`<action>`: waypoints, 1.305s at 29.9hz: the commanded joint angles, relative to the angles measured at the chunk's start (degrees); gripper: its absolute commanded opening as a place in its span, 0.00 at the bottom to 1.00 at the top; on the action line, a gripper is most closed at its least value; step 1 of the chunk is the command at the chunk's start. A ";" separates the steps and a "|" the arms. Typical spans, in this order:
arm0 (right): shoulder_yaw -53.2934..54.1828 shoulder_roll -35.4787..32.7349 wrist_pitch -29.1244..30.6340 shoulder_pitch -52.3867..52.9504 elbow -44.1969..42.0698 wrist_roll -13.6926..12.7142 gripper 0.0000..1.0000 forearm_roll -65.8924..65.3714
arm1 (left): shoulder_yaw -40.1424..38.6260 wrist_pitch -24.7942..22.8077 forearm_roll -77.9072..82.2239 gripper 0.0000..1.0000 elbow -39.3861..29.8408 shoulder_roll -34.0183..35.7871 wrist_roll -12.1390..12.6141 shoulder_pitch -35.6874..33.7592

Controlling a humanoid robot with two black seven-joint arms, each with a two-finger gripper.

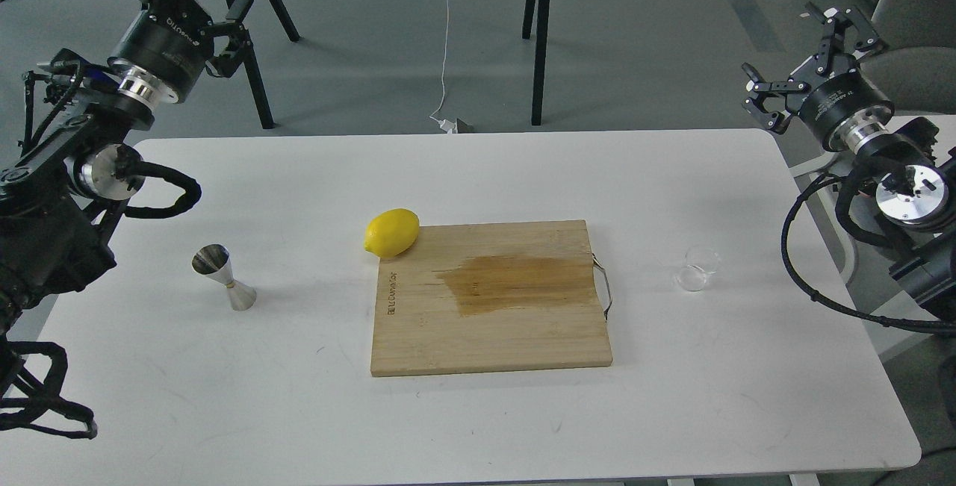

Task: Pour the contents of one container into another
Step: 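Lower the left arm from its raised pose toward the steel jigger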

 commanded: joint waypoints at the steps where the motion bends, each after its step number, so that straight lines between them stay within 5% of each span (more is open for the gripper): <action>1: 0.00 0.04 0.00 0.28 0.00 0.08 1.00 0.00 | -0.05 0.00 0.09 1.00 0.02 -0.02 0.01 0.08; 20: 0.09 0.39 0.00 -0.16 0.08 0.61 1.00 -0.09 | -0.14 0.00 -10.38 1.00 0.98 2.07 0.01 -1.93; 33: -0.09 0.39 0.00 0.37 0.09 0.61 1.00 -0.09 | 3.64 0.00 35.05 0.99 -4.62 13.15 0.01 -5.02; 39: 0.00 -0.05 0.00 0.11 0.00 0.61 1.00 -0.09 | 5.22 14.26 54.28 1.00 -16.58 20.01 0.01 -4.23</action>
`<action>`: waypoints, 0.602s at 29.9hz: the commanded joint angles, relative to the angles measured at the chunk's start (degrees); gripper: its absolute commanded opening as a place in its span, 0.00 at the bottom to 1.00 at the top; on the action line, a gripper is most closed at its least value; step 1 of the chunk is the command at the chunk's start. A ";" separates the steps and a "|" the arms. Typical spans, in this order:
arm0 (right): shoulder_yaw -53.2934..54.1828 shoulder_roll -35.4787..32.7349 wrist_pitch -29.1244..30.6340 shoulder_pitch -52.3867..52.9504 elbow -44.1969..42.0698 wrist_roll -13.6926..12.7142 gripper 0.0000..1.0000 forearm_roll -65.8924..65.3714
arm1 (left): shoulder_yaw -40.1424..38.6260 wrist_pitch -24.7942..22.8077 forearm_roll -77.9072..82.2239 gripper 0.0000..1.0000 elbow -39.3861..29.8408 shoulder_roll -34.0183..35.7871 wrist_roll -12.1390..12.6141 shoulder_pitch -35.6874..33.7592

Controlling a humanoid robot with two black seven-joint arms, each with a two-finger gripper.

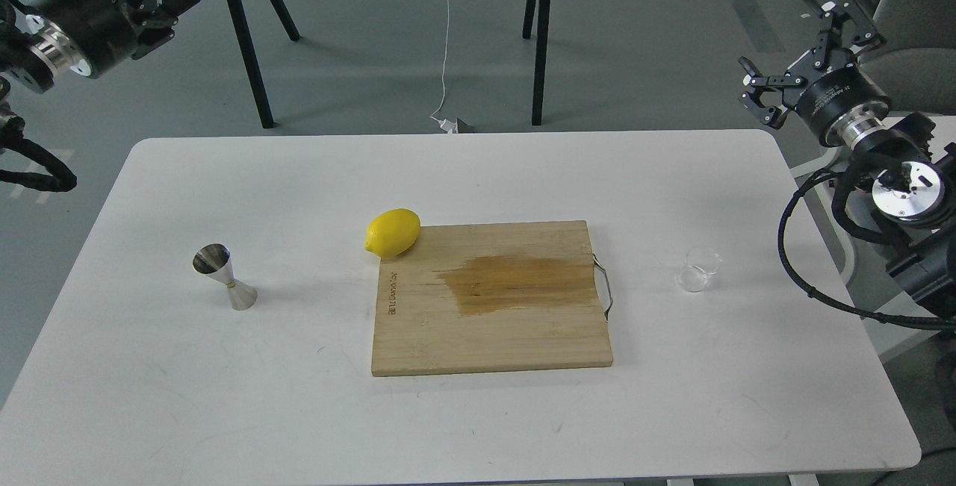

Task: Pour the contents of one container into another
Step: 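Lower the left arm from its raised pose toward the steel jigger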

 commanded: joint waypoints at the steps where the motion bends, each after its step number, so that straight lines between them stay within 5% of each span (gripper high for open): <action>1: 0.07 -0.12 0.00 -0.31 -0.08 0.00 1.00 0.00 | 1.72 11.21 12.68 1.00 -5.88 3.33 -0.01 0.61; 8: -0.11 0.05 0.00 -0.49 -0.08 0.00 1.00 0.00 | 6.38 31.35 20.79 1.00 -6.95 3.78 -0.01 6.23; 18: -0.72 0.23 0.00 -0.66 -0.52 0.00 1.00 -0.09 | 6.12 44.37 20.19 1.00 -6.95 3.34 -0.01 18.45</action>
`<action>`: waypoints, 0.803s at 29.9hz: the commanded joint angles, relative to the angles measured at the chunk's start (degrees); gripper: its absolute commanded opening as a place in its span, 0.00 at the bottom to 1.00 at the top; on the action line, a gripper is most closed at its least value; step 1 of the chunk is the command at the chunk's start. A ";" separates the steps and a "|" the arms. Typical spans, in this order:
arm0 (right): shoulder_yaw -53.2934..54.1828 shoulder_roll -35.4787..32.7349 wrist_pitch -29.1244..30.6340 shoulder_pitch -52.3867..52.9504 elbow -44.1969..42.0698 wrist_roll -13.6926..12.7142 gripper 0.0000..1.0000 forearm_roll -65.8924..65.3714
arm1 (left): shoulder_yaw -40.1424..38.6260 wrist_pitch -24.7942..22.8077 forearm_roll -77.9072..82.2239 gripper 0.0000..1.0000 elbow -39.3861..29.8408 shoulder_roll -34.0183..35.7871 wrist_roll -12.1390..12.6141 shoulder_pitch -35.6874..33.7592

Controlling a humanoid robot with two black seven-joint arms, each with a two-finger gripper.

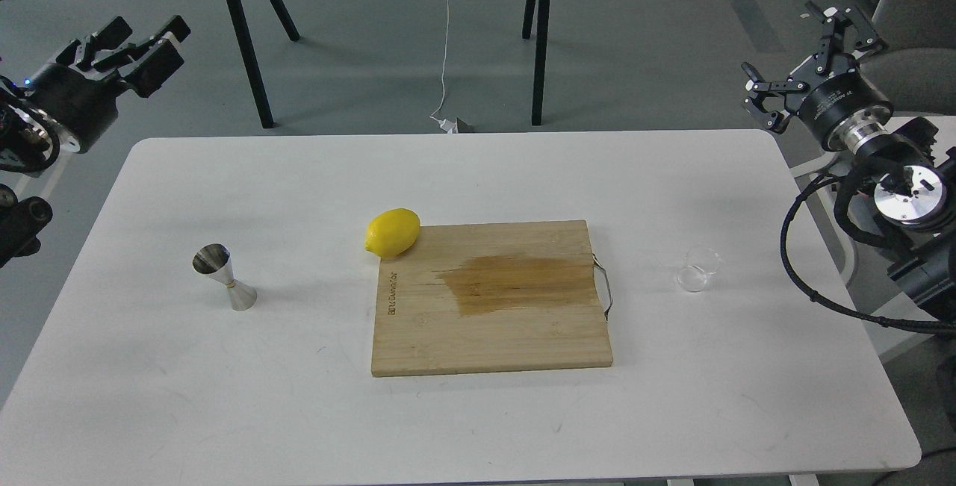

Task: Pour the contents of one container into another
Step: 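Lower the left arm from its raised pose toward the steel jigger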

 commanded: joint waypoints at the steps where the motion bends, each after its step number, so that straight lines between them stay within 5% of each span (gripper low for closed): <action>1: -0.16 0.03 0.00 -0.17 -0.15 0.00 1.00 0.00 | -0.11 3.28 -0.89 1.00 0.00 -0.11 0.00 3.11; 24: -0.34 -0.24 0.00 -1.23 -1.90 -0.09 1.00 -0.97 | 0.86 8.08 -1.07 1.00 -0.09 -4.50 0.00 14.36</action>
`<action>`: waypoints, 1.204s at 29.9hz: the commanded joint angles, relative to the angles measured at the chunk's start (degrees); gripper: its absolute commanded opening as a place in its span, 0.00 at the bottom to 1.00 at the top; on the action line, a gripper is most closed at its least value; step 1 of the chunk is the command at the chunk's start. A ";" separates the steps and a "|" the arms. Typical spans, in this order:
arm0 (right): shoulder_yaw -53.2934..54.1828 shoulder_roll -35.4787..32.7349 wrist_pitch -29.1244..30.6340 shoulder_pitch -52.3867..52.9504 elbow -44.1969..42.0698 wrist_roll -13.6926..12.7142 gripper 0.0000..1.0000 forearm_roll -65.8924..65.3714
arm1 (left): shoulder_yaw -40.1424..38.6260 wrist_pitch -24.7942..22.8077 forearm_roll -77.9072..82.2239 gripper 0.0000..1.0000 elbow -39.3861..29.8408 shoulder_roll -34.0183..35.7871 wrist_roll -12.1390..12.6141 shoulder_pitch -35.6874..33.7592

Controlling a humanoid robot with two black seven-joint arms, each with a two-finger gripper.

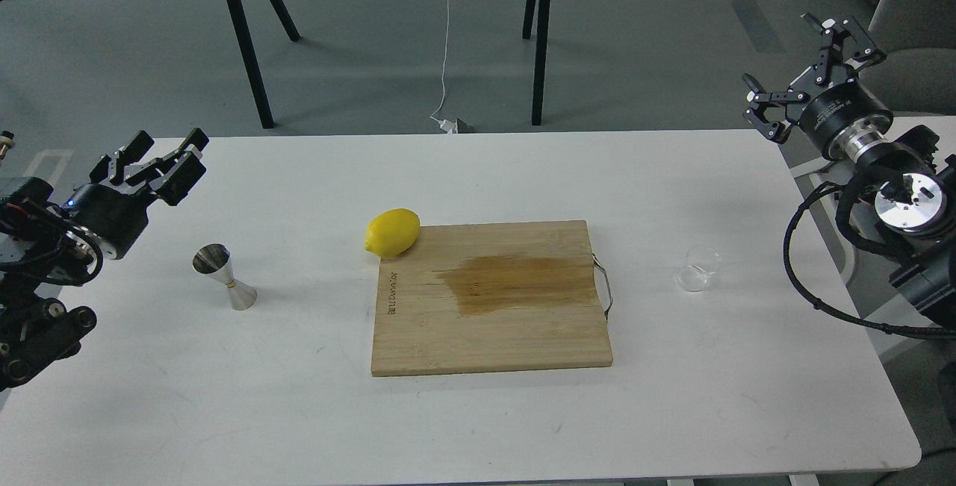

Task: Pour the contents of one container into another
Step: 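Lower the left arm from its raised pose toward the steel jigger, then move the open left gripper around the steel jigger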

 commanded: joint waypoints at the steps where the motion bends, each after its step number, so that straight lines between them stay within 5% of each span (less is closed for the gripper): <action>1: 0.00 -0.02 0.00 -0.25 -1.19 0.00 1.00 -0.14 | 0.02 -0.01 0.09 1.00 0.04 -0.14 0.00 2.41; 36: -1.23 0.42 0.00 -0.16 -1.72 0.00 1.00 -0.14 | 3.71 -0.01 0.26 1.00 0.04 -4.71 0.00 8.04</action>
